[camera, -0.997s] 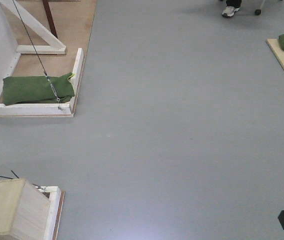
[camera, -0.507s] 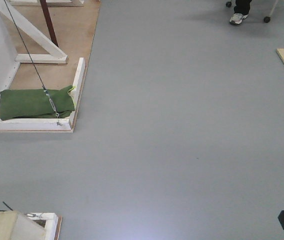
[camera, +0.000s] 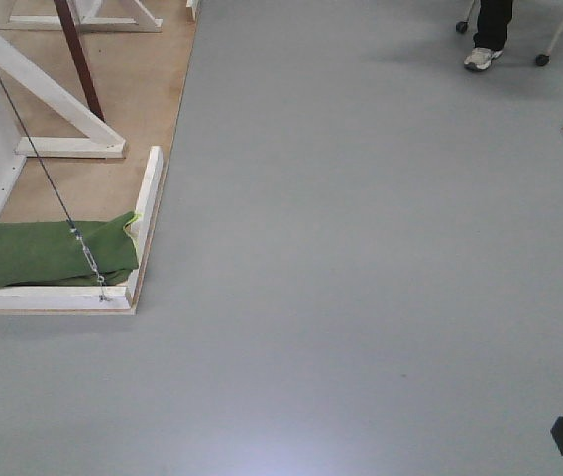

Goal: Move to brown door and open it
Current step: 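Drive the base forward along the wooden platform toward the brown door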

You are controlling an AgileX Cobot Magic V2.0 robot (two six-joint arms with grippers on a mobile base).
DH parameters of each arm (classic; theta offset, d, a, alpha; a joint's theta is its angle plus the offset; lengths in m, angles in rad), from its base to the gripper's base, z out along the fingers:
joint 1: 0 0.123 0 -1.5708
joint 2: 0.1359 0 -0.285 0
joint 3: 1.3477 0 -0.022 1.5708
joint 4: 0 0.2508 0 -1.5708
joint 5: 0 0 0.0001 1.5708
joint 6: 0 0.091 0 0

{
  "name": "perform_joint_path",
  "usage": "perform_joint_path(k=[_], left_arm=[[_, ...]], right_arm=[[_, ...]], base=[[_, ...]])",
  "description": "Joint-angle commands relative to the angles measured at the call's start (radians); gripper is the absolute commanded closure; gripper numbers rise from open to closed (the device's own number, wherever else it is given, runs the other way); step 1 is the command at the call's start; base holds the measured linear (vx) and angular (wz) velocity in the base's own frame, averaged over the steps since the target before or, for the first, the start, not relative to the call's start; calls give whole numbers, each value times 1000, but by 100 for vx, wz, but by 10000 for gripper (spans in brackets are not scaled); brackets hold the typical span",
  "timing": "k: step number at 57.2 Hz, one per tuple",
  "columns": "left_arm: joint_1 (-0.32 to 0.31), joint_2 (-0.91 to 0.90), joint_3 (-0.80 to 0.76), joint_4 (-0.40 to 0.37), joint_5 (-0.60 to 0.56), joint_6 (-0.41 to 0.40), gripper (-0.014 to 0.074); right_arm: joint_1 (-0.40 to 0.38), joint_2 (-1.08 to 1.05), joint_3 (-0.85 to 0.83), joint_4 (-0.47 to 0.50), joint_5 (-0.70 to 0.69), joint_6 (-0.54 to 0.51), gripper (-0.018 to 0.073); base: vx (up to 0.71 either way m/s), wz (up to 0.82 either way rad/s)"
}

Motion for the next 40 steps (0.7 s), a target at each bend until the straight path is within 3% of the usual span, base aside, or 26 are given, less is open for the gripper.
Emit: perform_joint_path(k=[1,40], left_arm=[[-2,-12,-22,0,-78,-5,600],[-2,-12,-22,0,-78,-5,600]], right_arm=[[-1,-14,4,-7,-80,-6,559],[-1,-14,4,-7,-79,-6,559]], base=[[40,2],[42,-3]])
